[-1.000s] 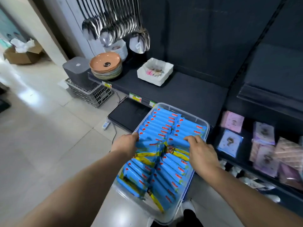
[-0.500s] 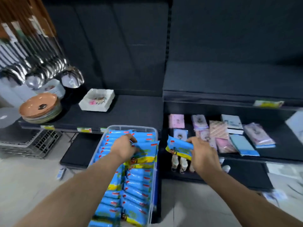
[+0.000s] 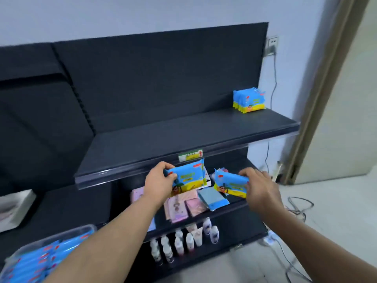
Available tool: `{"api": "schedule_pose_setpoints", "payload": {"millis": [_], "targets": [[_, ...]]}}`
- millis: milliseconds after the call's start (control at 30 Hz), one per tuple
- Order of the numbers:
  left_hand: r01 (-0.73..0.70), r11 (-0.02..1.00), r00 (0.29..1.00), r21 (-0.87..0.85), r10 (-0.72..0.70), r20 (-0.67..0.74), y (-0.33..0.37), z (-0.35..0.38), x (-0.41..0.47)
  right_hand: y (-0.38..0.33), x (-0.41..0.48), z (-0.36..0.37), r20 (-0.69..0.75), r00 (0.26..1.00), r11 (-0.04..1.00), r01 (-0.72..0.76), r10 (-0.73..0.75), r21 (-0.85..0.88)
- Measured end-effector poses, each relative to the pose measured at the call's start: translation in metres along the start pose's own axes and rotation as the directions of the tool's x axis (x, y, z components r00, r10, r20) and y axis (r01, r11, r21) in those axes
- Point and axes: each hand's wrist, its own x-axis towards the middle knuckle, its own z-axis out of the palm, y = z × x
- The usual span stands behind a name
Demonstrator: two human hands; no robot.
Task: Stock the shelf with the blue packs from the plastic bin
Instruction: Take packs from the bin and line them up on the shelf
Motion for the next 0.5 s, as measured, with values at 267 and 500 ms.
{"api": "schedule_pose_setpoints", "payload": {"millis": [267,500], "targets": [[-0.036,0.996,0.985,-0.085,0.020,-0.173,0.126,0.065,0.034,0.076,0.058,-0.075,-0.121,0.992,0.998,0.036,-0.030,0.045],[-0.043,0.999,0.977,0.018,0.046,-0.206,0.165,0.096,0.083,0.110,0.122,-0.090,-0.232,0.971,0.996,0.067,-0.050,0.064]]}}
